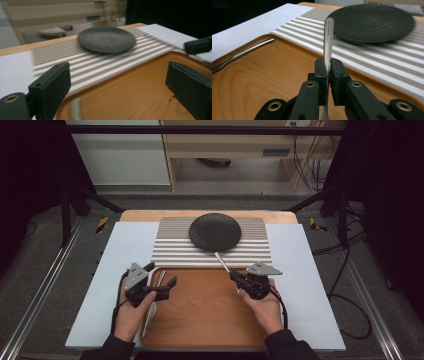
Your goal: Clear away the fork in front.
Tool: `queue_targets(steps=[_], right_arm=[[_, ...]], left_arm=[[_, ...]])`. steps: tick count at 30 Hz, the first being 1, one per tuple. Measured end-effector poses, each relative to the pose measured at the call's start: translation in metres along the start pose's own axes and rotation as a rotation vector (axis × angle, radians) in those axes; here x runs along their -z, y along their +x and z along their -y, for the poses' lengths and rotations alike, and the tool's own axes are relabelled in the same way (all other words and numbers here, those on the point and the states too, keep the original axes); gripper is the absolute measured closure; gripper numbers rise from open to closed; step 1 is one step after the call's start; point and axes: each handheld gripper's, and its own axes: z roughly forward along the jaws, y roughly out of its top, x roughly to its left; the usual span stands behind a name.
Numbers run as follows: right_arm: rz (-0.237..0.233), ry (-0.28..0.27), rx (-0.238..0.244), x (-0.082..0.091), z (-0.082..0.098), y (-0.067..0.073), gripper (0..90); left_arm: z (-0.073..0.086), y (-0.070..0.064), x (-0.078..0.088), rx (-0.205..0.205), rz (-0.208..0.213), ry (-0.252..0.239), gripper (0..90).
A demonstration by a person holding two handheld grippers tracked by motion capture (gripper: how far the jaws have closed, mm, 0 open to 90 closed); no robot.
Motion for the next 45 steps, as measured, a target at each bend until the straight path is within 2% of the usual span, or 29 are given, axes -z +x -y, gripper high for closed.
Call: queue_targets(steps=[2,5,8,9,13,17,21,28,38,45], right_arm=[[-0.017,-0.01,0.008,-0.004,0.001,0.008,84.6],[-0.036,-0.039,0.009,-0.008,0.001,0.017,84.6],[-0.044,-0.069,0.009,-0.009,0.002,0.023,84.7],[-0.048,-0.076,0.006,-0.009,0.002,0.024,84.6],[-0.059,-0.102,0.008,-0.007,-0.001,0.029,84.6],[-0.064,-0.129,0.012,-0.003,-0.006,0.035,84.6],[-0.061,-0.15,0.037,0.001,-0.011,0.041,84.6],[-0.065,-0.164,0.044,0.001,-0.014,0.047,84.6],[-0.087,-0.176,0.046,-0.004,-0.016,0.055,84.6],[-0.1,-0.18,0.047,-0.005,-0.018,0.059,84.5]], left_arm=[[-0.007,-0.005,-0.016,0.0,0.033,0.005,6.3],[-0.014,-0.009,-0.034,0.021,0.068,0.006,6.8],[-0.014,-0.012,-0.041,0.049,0.086,0.007,9.7],[-0.013,-0.012,-0.043,0.07,0.098,0.008,10.6],[-0.015,-0.015,-0.044,0.093,0.143,0.007,19.2],[-0.02,-0.02,-0.044,0.054,0.163,0.013,27.8],[-0.025,-0.024,-0.046,0.05,0.187,0.018,32.6],[-0.028,-0.024,-0.049,0.086,0.224,0.021,41.1],[-0.028,-0.022,-0.054,0.113,0.228,0.023,48.8],[-0.028,-0.018,-0.058,0.171,0.259,0.022,55.0]])
